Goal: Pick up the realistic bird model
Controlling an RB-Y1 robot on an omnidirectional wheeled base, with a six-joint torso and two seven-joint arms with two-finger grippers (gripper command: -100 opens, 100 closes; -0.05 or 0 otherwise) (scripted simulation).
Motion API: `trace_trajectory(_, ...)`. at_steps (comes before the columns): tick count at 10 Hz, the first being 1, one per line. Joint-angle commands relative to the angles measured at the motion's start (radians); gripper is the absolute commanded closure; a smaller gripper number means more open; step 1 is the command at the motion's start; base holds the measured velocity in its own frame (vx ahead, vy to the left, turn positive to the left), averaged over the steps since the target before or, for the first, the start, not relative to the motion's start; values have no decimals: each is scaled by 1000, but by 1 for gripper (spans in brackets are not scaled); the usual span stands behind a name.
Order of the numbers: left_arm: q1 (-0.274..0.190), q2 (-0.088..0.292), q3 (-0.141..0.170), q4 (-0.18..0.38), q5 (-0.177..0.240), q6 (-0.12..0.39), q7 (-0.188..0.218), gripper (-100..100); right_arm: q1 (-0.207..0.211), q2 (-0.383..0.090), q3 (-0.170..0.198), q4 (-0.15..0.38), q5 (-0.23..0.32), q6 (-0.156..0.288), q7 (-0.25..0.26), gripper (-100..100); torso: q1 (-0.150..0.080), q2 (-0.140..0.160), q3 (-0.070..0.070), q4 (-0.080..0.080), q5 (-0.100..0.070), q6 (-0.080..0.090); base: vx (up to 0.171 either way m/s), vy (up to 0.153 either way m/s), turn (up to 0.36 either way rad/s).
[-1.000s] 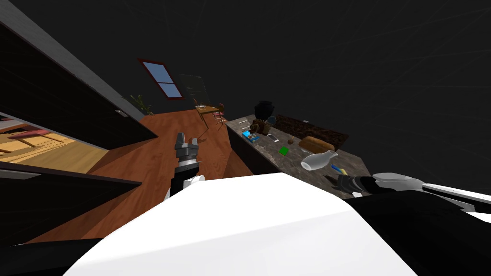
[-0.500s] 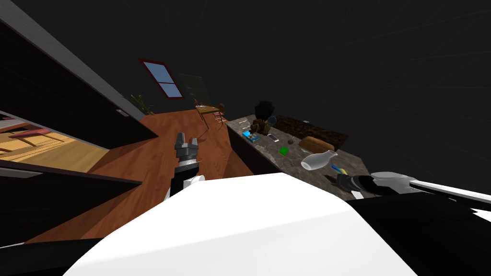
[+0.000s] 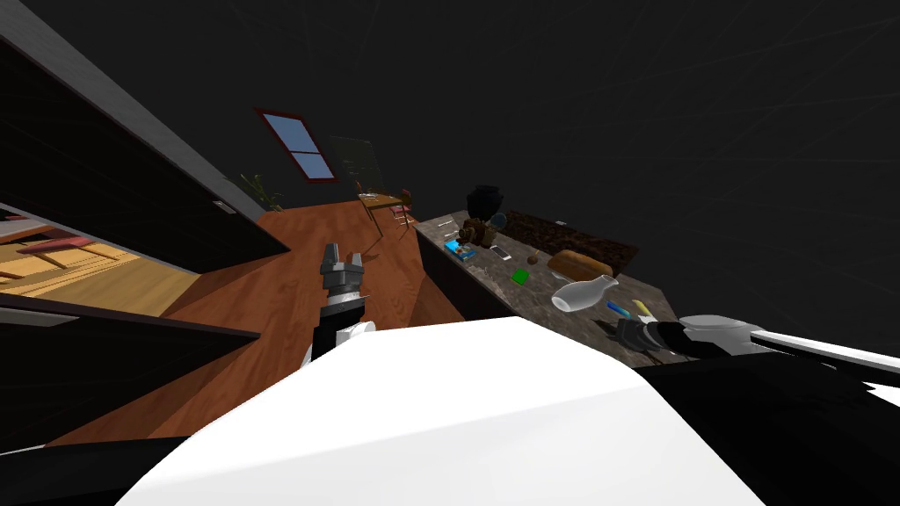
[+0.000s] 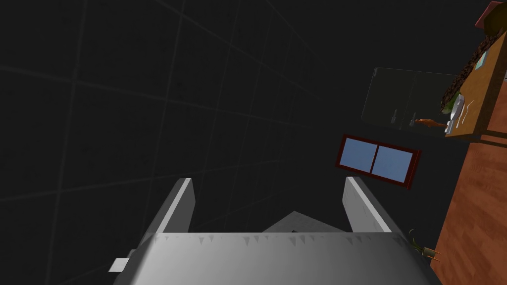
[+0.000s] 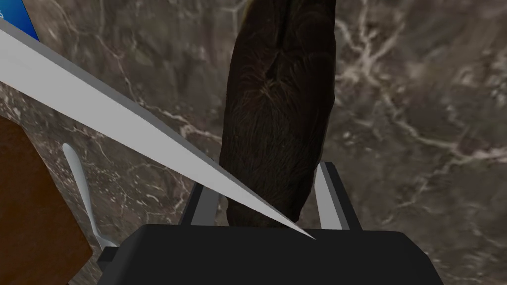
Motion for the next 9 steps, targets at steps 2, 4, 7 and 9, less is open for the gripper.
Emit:
trace_trajectory(2, 0, 0, 0, 0, 0, 0, 0, 0, 82, -29, -71, -86, 19, 35, -33, 100, 0, 0, 0, 0, 0, 1, 17, -11, -26)
trace_trajectory(4, 0, 0, 0, 0, 0, 0, 0, 0, 141, -43, -118, -135, 29, 52, -50, 100, 0, -1, 0, 0, 1, 1, 25, -16, -26)
trace_trajectory(7, 0, 0, 0, 0, 0, 0, 0, 0, 231, -72, -200, -225, 49, 86, -85, 100, 0, 0, 0, 0, 1, 1, 11, -8, -22)
trace_trajectory(9, 0, 0, 0, 0, 0, 0, 0, 0, 287, -87, -241, -281, 59, 104, -102, 100, 1, 0, 0, 0, 1, 0, 13, -8, -16)
